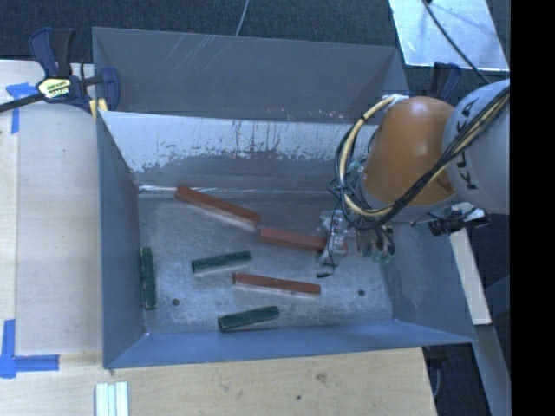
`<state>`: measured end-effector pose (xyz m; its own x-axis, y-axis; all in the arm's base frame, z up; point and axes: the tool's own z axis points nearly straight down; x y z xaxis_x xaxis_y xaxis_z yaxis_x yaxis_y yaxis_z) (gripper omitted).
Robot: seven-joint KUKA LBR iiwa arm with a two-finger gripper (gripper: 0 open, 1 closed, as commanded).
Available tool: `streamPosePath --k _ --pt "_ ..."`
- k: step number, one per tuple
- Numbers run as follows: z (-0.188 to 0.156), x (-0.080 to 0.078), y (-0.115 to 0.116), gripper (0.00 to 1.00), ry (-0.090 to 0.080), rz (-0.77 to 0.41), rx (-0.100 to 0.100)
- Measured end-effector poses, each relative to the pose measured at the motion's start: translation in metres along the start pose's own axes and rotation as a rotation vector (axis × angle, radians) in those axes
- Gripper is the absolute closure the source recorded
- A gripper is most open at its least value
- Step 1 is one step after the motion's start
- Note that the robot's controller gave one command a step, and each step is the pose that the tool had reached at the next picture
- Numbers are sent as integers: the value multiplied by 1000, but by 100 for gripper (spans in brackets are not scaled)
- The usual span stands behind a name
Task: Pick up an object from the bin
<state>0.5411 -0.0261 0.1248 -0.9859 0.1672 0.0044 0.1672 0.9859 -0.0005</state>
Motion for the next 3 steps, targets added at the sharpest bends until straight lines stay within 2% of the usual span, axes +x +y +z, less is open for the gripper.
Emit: streamPosePath --k 2,3 --pt "-129 -8 -14 100 -6 101 -1" --pt "-133 -40 -7 100 -18 33 -1"
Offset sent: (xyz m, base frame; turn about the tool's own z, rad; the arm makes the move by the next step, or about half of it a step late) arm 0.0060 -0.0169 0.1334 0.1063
